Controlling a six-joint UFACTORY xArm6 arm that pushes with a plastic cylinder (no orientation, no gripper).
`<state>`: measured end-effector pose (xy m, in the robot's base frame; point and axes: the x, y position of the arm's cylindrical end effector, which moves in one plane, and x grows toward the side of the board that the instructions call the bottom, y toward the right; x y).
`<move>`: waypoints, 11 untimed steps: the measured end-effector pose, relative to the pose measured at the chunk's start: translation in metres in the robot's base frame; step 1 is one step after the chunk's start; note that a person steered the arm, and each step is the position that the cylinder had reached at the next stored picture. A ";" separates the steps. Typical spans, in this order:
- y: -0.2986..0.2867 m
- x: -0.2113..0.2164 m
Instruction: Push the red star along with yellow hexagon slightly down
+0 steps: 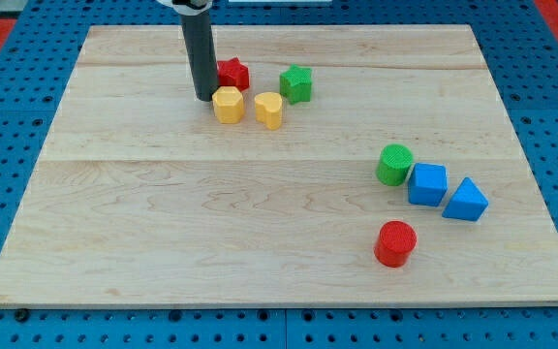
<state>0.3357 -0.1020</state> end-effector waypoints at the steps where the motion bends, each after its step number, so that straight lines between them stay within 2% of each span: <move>1: -0.050 -0.014; 2: -0.068 -0.054; 3: -0.049 -0.096; 4: -0.014 -0.098; 5: -0.013 -0.082; 8: 0.045 -0.040; 11: 0.060 -0.030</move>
